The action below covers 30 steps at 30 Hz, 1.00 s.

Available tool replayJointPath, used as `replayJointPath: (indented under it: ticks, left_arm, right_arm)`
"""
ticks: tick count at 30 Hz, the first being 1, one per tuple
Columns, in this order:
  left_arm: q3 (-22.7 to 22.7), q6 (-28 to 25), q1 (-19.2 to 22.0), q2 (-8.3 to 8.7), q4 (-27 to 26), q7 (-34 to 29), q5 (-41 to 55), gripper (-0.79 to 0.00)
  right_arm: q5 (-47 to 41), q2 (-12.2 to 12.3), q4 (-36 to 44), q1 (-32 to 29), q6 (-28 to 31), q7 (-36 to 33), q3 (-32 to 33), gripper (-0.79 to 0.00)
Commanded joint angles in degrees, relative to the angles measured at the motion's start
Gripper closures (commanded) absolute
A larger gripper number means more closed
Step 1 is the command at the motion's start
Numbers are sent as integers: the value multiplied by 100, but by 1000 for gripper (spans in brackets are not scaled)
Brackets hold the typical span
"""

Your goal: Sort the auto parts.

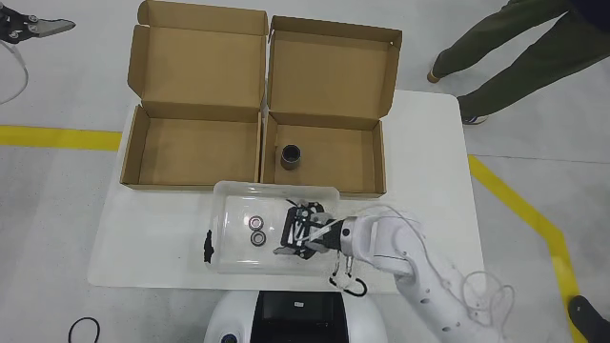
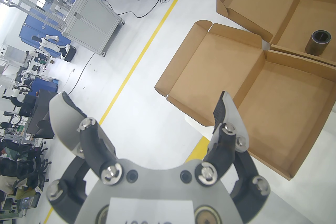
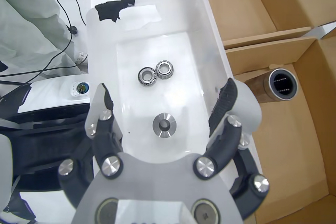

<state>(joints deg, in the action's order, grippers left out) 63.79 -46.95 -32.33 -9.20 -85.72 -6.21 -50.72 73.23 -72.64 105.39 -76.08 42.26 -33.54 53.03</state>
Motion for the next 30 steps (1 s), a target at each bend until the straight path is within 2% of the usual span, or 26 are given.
replayJointPath:
  ticks: [1, 4, 18, 23, 30]
  left_arm:
    - [0, 0, 0, 0, 0, 0, 0, -785]
    - [0, 0, 0, 0, 0, 0, 0, -785]
    - [0, 0, 0, 0, 0, 0, 0, -785]
    - [0, 0, 0, 0, 0, 0, 0, -785]
    - [0, 0, 0, 0, 0, 0, 0, -785]
  right_arm:
    - [113, 15, 9, -36, -63, -54, -23, -699]
    - [294, 29, -16, -53, -170, -126, -79, -643]
    - [718, 59, -264, 18, -465, -479, -324, -508]
    - [673, 51, -410, 95, -494, -552, -418, -520]
    - [649, 25, -640, 245, -537, -652, -587, -496]
